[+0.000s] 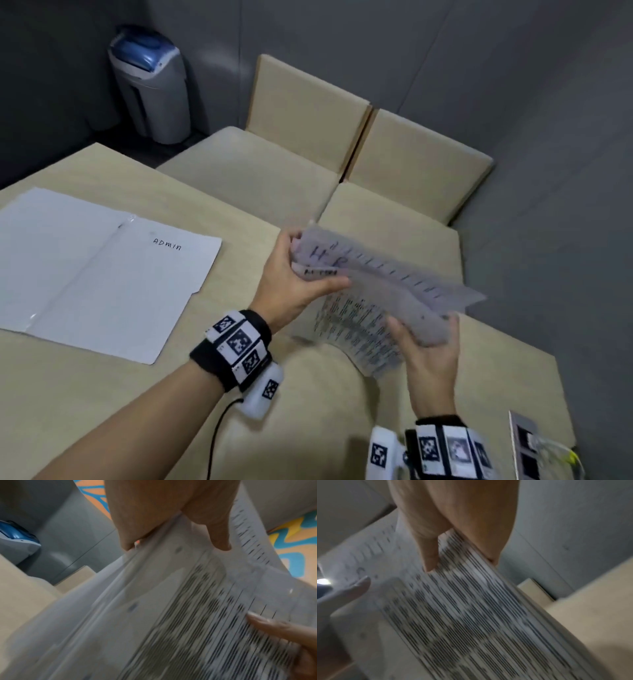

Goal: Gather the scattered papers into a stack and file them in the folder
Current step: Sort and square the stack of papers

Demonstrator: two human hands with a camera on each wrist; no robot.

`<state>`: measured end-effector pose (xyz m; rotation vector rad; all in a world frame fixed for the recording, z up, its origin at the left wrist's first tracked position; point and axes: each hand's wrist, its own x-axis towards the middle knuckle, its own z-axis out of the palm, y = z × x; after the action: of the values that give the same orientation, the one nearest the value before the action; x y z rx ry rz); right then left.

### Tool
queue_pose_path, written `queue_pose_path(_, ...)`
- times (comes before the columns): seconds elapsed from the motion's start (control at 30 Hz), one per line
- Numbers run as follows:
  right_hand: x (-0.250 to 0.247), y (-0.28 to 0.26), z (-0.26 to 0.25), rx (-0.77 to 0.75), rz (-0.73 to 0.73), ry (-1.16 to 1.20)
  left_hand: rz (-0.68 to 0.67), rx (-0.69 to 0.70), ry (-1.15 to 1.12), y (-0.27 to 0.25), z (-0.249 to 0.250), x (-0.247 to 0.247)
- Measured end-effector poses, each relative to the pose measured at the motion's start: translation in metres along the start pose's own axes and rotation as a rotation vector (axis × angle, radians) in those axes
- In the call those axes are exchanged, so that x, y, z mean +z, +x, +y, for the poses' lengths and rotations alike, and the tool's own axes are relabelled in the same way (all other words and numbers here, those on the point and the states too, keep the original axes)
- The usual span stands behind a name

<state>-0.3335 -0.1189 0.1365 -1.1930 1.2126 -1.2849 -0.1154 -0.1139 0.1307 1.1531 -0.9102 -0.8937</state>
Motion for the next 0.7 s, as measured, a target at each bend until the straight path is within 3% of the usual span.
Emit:
queue_pose_path(0.33,0.014,0.007,0.011,0.242,0.017,0.247,-0.063,-0.202,0.012,0.02,-0.045,0.011)
queue_pose_path(0.7,0.003,0.009,0.017,0.169,-0.069,0.058,0.078,-0.026,-0.045,0.025,-0.02,0.011)
